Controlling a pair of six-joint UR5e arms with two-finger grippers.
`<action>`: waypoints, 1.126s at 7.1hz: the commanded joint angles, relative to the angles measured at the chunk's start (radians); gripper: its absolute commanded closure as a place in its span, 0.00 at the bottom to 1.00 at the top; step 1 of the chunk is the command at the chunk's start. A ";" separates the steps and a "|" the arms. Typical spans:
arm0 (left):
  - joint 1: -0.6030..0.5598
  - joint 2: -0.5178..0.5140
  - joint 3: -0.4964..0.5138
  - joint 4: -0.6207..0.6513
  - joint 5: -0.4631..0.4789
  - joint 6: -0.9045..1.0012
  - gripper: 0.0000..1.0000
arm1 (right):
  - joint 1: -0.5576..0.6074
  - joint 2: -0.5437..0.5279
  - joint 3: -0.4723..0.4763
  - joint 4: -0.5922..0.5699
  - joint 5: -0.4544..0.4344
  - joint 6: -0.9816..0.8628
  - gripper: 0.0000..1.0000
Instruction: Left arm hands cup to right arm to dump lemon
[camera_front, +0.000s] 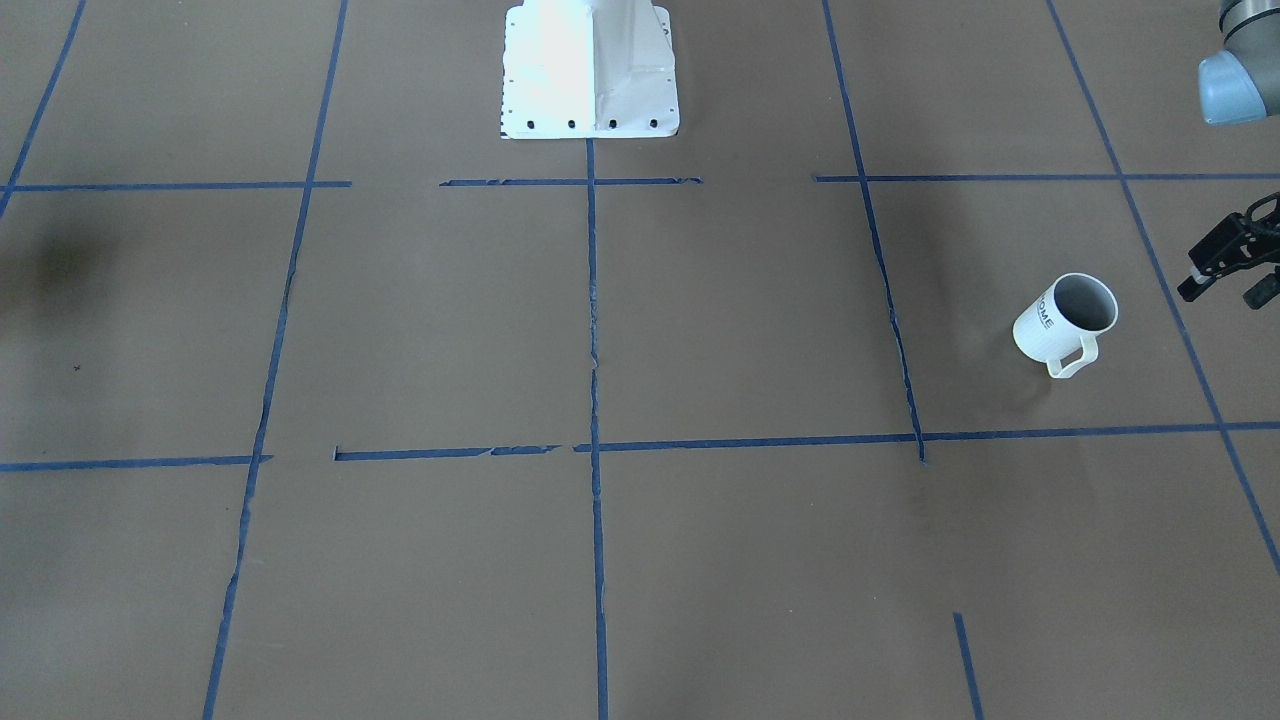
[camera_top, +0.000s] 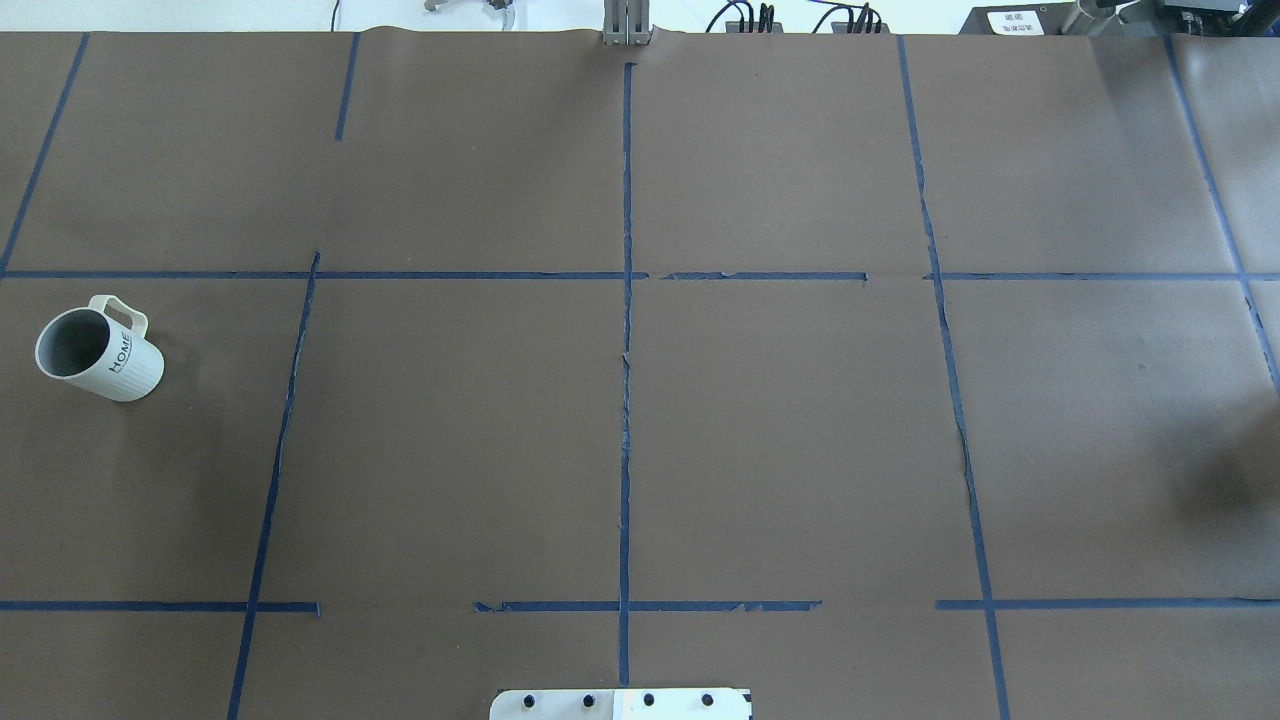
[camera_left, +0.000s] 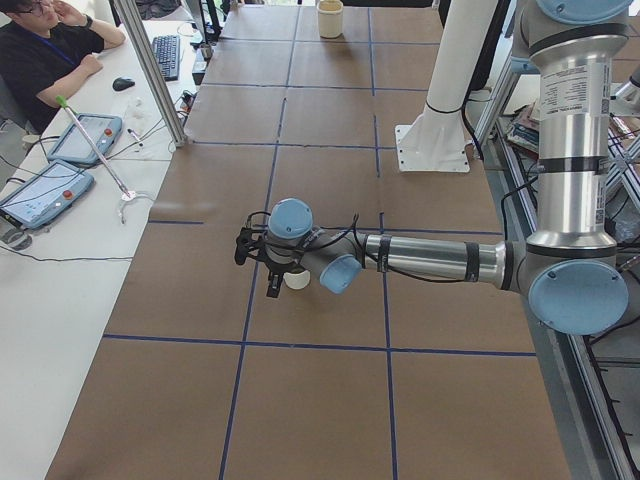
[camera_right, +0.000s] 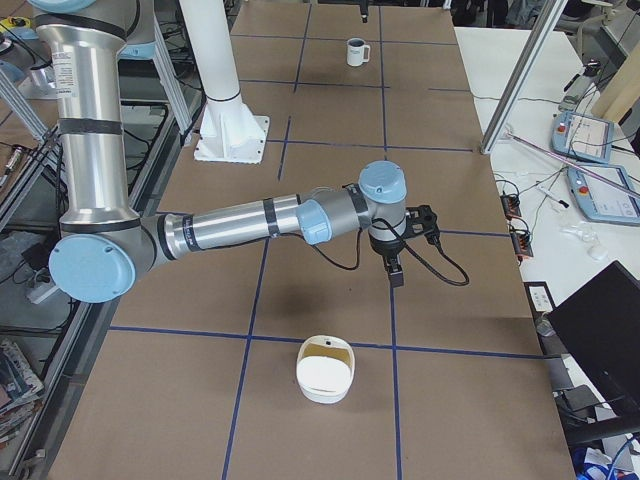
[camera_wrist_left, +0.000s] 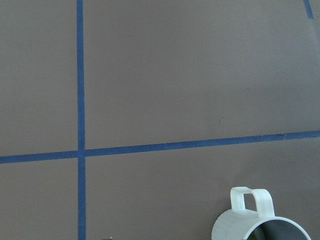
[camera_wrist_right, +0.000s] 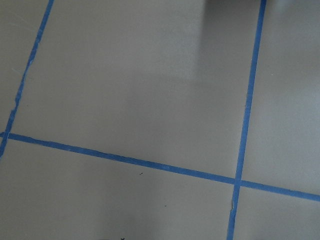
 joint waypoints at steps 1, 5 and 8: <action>0.082 0.003 -0.003 0.001 0.067 -0.013 0.12 | 0.000 -0.003 -0.002 0.000 0.000 -0.001 0.00; 0.179 0.029 -0.003 0.000 0.130 -0.008 0.12 | 0.000 -0.020 -0.002 0.000 0.000 -0.002 0.00; 0.193 0.026 -0.004 0.000 0.144 -0.013 0.82 | 0.000 -0.032 0.001 0.009 0.000 -0.004 0.00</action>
